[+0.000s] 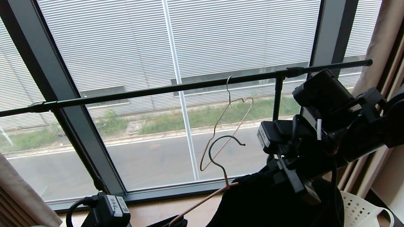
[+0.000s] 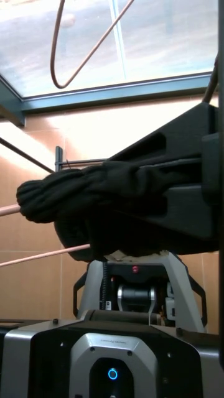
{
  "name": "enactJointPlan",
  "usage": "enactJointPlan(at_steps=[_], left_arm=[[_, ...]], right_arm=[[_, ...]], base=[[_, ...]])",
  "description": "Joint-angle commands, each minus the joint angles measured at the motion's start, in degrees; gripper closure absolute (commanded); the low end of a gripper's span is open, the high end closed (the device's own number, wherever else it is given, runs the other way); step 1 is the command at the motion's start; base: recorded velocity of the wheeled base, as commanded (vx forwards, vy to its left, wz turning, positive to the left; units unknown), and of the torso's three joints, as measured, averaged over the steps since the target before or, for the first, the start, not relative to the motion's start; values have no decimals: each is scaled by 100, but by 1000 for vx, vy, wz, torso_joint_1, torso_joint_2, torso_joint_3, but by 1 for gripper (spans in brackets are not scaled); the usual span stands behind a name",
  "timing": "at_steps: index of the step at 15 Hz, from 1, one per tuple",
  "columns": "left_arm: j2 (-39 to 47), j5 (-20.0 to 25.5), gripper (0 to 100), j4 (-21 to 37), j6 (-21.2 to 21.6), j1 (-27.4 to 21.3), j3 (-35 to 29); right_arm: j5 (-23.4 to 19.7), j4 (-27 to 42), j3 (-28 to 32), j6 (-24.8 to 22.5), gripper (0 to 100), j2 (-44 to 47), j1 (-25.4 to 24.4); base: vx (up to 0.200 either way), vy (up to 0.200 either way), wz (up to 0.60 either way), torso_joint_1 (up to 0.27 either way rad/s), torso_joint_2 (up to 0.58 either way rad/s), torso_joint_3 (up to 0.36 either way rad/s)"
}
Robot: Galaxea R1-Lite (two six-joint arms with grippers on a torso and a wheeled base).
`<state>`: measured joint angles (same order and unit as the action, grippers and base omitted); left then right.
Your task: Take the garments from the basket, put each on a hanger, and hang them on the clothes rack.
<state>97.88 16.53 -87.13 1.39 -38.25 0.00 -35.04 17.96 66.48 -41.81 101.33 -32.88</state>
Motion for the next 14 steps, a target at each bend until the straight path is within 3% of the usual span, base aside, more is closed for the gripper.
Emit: enactJointPlan(at_steps=[1, 2, 3, 7, 13, 14], left_arm=[[12, -1, 100, 3, 2, 11, 0], [12, -1, 100, 3, 10, 11, 0], [12, -1, 0, 3, 10, 20, 0], [47, -1, 0, 3, -69, 55, 0], [-6, 17, 0, -287, -183, 863, 0], [-102, 8, 0, -287, -438, 960, 0]], right_arm=[[6, -3, -3, -2, 100, -96, -8], [6, -3, 6, -2, 100, -113, -8], [6, -3, 6, -2, 100, -122, -8], [-3, -11, -56, -2, 100, -131, -8], [-3, -29, -21, 200, 100, -359, 106], [-3, -29, -12, 261, 100, -430, 168]], base=[[0, 0, 0, 0, 0, 0], [0, 0, 0, 0, 0, 0], [0, 0, 0, 0, 0, 0], [0, 0, 0, 0, 0, 0], [0, 0, 0, 0, 0, 0], [0, 0, 0, 0, 0, 0]])
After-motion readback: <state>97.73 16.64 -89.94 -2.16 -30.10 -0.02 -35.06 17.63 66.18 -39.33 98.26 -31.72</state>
